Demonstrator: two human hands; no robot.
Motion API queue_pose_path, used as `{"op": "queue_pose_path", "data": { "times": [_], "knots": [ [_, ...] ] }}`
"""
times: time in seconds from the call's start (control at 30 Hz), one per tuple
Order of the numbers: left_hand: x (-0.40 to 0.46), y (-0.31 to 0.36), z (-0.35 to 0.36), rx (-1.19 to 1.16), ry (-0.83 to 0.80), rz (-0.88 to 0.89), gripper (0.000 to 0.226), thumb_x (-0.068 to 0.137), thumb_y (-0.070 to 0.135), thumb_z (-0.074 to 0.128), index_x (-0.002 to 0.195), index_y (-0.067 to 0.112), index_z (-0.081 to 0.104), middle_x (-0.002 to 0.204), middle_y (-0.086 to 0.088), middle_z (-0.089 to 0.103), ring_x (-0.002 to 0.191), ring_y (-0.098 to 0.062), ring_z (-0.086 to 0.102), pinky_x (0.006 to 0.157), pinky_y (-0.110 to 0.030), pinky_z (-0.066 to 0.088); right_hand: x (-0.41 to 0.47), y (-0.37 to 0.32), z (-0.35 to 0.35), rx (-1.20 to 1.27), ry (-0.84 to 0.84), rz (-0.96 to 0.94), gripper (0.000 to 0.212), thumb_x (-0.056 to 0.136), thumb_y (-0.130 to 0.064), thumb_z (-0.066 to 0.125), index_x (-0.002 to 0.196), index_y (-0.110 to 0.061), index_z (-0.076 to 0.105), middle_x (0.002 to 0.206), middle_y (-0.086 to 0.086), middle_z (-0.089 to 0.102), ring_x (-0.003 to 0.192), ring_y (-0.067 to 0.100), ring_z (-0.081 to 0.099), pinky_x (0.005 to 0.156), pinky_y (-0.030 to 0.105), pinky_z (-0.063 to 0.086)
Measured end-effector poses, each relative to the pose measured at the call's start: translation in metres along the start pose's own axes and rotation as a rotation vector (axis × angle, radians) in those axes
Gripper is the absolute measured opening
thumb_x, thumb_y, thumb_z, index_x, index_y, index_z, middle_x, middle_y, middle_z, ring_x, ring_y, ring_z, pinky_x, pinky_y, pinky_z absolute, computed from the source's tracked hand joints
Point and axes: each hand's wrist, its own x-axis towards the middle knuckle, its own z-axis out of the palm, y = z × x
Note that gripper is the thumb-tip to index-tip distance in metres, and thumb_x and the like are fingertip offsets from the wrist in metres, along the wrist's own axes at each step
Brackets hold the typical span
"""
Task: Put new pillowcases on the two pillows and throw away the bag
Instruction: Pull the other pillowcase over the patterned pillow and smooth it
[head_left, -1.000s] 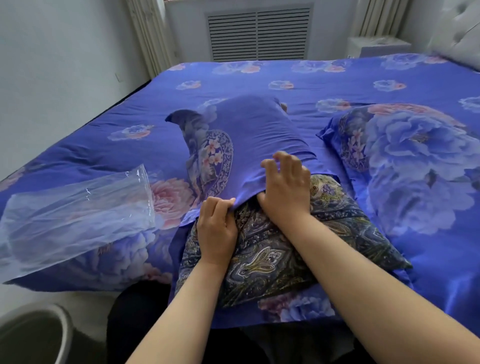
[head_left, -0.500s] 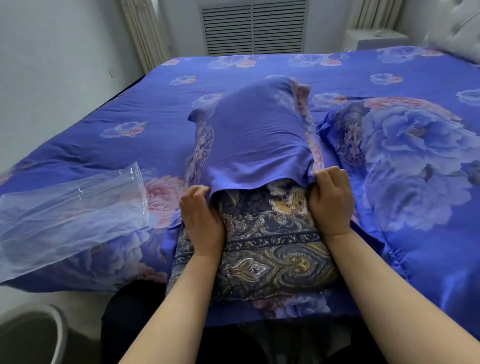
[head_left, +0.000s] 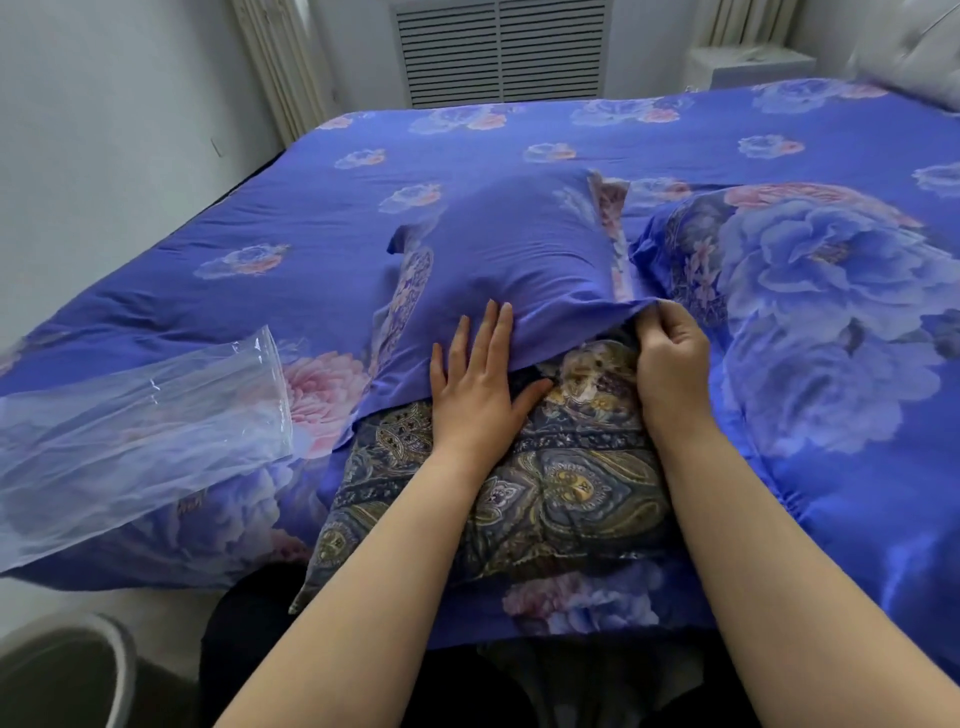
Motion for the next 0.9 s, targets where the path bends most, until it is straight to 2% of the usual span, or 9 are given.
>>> {"op": "queue_pose_path", "data": {
  "times": [0.07,0.17,0.23,0.3,0.4,0.53,0.63,0.77,0.9],
  "knots": [
    [0.007,-0.004,0.011,0.01,-0.085,-0.068,0.09,0.085,0.059,0.046,0.15,0.025,-0.005,0.159,0.01,0.0,0.146,-0.019,0.002,0.115,-0.048,0.001,-0.004,-0.005,0.006,-0.007,-0.192,0.021,0.025,0.09,-0.018,0.049,0.066,-0.015,0.053,0.063,-0.005,0.049,0.062,0.005,0.041,0.06,0.027,0.034],
    [0.018,-0.008,0.023,0.023,-0.151,-0.089,0.089,0.087,0.041,0.052,0.15,0.02,-0.006,0.159,0.006,-0.002,0.146,-0.017,0.001,0.116,-0.044,0.002,-0.013,0.003,-0.003,-0.37,-0.417,-0.083,0.036,0.092,-0.019,0.05,0.059,-0.015,0.037,0.054,-0.008,0.038,0.053,0.005,0.035,0.057,0.031,0.028],
    [0.021,-0.004,0.029,0.029,-0.168,-0.057,0.082,0.088,0.027,0.048,0.151,0.019,-0.005,0.159,0.005,-0.003,0.146,-0.017,0.003,0.116,-0.041,0.004,-0.019,0.011,-0.013,-0.639,-0.449,-0.143,0.036,0.09,-0.025,0.047,0.058,-0.014,0.036,0.052,-0.002,0.041,0.057,0.018,0.043,0.058,0.037,0.031],
    [0.023,0.002,0.033,0.019,-0.168,-0.028,0.074,0.089,0.017,0.04,0.151,0.02,-0.001,0.159,0.005,0.0,0.146,-0.017,0.005,0.116,-0.038,0.006,-0.022,0.015,-0.02,-0.724,-0.428,-0.128,0.034,0.082,-0.034,0.042,0.058,-0.011,0.036,0.051,0.001,0.041,0.06,0.027,0.045,0.056,0.038,0.033],
    [0.029,-0.001,0.031,-0.049,-0.08,-0.009,0.066,0.087,0.022,0.04,0.149,0.022,0.018,0.157,0.003,0.018,0.143,-0.019,0.02,0.114,-0.038,0.016,-0.02,0.015,-0.027,-0.757,-0.415,-0.148,0.042,0.085,-0.054,0.055,0.069,-0.018,0.04,0.057,-0.002,0.047,0.063,0.025,0.049,0.06,0.037,0.038],
    [0.013,-0.015,0.026,-0.301,0.219,0.14,0.045,0.082,0.012,0.046,0.125,0.016,0.059,0.129,-0.004,0.059,0.122,-0.022,0.051,0.106,-0.035,0.034,-0.02,0.015,-0.036,-0.812,-0.515,-0.163,0.072,0.06,-0.069,0.067,0.104,-0.017,0.042,0.094,0.001,0.059,0.086,0.024,0.055,0.076,0.039,0.045],
    [0.003,-0.008,0.018,-0.363,0.416,0.18,0.026,0.083,0.003,0.046,0.097,0.006,0.068,0.095,-0.009,0.069,0.095,-0.02,0.055,0.09,-0.034,0.043,-0.025,0.026,-0.034,-0.818,-0.455,-0.259,0.072,0.065,-0.063,0.069,0.112,-0.013,0.047,0.107,0.005,0.058,0.096,0.028,0.055,0.083,0.039,0.042],
    [-0.01,0.002,0.013,-0.347,0.452,0.258,0.009,0.084,0.006,0.043,0.08,0.012,0.049,0.07,-0.008,0.056,0.071,-0.02,0.043,0.068,-0.031,0.033,-0.033,0.036,-0.028,-0.858,-0.276,-0.364,0.057,0.081,-0.059,0.049,0.11,-0.01,0.056,0.103,0.012,0.053,0.095,0.033,0.052,0.084,0.044,0.041],
    [-0.017,0.001,0.01,-0.285,0.437,0.225,0.024,0.089,0.017,0.043,0.068,0.007,0.049,0.061,-0.007,0.05,0.065,-0.02,0.038,0.061,-0.034,0.029,-0.041,0.035,-0.027,-0.726,-0.081,-0.658,0.02,0.088,-0.018,0.05,0.096,-0.009,0.067,0.091,0.008,0.059,0.088,0.027,0.052,0.078,0.037,0.042]
  ]
}}
